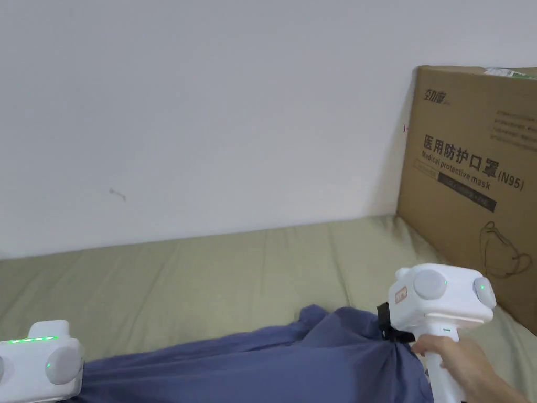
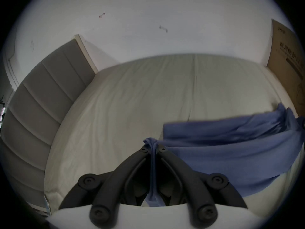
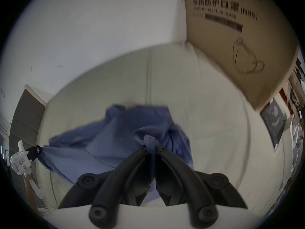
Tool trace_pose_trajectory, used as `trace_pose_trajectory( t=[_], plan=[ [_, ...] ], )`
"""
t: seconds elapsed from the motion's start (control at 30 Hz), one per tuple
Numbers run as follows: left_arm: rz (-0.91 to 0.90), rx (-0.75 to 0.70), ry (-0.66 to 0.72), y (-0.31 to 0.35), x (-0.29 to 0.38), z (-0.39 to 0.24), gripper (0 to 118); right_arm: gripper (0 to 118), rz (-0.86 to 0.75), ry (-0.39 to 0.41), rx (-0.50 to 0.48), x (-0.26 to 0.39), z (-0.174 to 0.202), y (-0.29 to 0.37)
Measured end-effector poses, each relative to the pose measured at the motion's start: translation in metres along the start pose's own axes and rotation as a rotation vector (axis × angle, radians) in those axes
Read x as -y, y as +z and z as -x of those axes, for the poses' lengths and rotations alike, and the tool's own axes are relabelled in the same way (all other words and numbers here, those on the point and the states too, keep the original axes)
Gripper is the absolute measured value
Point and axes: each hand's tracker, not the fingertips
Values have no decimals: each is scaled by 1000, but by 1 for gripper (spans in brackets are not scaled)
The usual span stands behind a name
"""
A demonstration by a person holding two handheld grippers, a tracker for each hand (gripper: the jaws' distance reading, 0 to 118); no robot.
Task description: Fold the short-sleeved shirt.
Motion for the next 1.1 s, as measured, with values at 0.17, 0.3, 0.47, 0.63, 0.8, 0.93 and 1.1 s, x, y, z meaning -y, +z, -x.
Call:
trace_pose_trajectory(
  t=[0.17,0.3,0.47,0.63,0.8,0.93,1.1],
  plan=[
    [-20,68,31,30,35,29,4,5,-14,46,-11,46,-12,29],
    [-67,97,-4,91,90,50,4,5,-53,65,-54,101,-19,76],
    [-56,138,-8,171,178,81,4,5,-33,74,-43,200,-36,138],
    [-56,141,-49,245,269,111,4,5,-3,36,-52,305,-51,194],
    [9,146,-17,285,351,128,4,5,56,6,-43,391,-68,228],
    [48,160,30,305,396,140,4,5,67,-48,-59,435,-91,243],
    [39,190,56,314,415,148,10,5,40,-34,-57,454,-88,258]
  ],
)
